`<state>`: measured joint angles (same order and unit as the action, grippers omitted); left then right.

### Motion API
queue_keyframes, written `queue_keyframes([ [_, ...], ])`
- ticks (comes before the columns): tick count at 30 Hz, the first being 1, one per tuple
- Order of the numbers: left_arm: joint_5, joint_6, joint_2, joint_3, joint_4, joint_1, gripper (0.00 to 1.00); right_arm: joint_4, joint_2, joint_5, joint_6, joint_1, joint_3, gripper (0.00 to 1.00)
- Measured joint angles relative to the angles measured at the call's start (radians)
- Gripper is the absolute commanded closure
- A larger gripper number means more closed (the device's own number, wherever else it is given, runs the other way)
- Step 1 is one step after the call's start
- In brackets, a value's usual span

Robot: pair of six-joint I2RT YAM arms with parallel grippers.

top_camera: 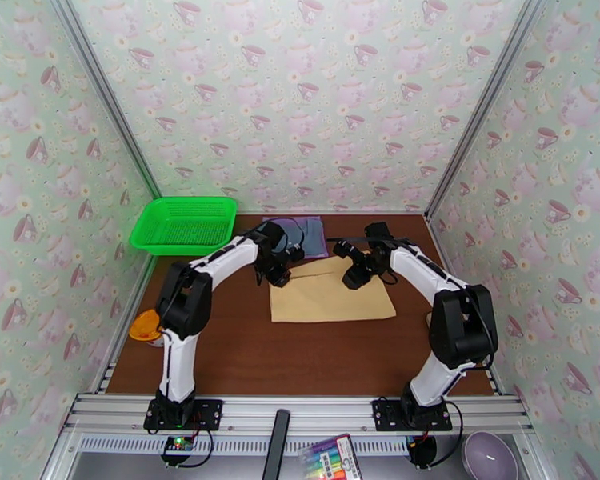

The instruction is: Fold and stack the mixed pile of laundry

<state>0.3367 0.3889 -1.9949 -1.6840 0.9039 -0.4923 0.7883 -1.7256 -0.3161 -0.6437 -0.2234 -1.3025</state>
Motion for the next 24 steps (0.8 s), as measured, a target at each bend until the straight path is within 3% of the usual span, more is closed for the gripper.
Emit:
queue_keyframes([
  [5, -0.004, -0.043, 0.037, -0.048, -0.058, 0.022, 1.0, -0.001, 0.0, 0.017, 0.004, 0.001, 0.0, 0.45],
  [15, -0.026, -0.123, -0.192, -0.041, -0.175, 0.106, 1.0, -0.048, -0.032, 0.115, -0.033, 0.023, -0.023, 0.4],
  [24, -0.04, -0.14, -0.212, -0.046, -0.202, 0.106, 1.0, -0.014, -0.266, 0.174, -0.194, 0.065, -0.269, 0.43],
])
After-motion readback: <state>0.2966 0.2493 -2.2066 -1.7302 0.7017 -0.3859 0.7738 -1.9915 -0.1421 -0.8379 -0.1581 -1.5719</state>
